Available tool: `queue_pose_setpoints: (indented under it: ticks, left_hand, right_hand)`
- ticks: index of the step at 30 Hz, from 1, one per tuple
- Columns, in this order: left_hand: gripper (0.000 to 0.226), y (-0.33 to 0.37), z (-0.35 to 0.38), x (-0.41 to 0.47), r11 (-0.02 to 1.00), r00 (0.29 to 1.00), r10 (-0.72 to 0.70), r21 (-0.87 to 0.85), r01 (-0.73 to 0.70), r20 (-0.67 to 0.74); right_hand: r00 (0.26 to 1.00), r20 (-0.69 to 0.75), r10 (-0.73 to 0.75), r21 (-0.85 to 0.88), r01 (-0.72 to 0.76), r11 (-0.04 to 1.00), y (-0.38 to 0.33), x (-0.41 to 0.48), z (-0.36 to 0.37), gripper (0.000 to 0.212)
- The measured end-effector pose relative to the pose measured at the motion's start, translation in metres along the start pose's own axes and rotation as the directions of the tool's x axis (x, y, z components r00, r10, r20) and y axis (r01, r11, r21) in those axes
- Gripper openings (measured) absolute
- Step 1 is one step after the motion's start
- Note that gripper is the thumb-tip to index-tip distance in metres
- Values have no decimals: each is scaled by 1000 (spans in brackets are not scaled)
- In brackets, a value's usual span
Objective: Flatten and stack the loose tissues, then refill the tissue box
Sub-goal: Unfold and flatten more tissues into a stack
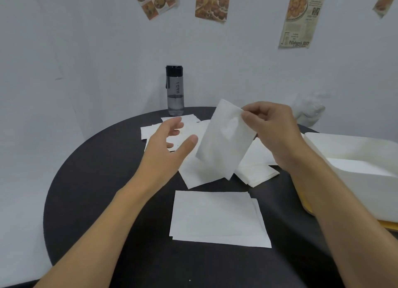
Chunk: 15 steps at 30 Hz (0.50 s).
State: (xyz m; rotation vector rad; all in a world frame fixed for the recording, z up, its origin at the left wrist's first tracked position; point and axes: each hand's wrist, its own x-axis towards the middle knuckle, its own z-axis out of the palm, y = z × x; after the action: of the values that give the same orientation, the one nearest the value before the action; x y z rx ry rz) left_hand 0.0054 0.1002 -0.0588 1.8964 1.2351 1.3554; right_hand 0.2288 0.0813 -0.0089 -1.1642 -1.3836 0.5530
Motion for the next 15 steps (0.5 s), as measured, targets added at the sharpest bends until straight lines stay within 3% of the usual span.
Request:
queue_pose_setpoints:
  ticks: [2,5,10,13,15]
  left_hand:
    - [47,4,3,-1,989,997,-47,-138,54,55]
    - [18,5,4,-5,948,992,-89,-297,112,89]
    - [12,7,1,-6,944,992,-101,-307,122,81]
    - [12,8,1,-7,957,987,-94,-260,125,128]
    - [12,8,0,-7,954,975,-91,-263,143,201]
  right_hand:
    - [994,80,73,169,-86,982,-4,-4,3,17]
    - [973,196,122,227,-166,960,-7,-7,5,18]
    - [942,288,172,34,-189,981,0,-6,-1,13]
    - [897,405,176,-67,-163,984,1,-7,-5,31]
    - [859,478,184,-131,-137,982,2,-8,-5,29]
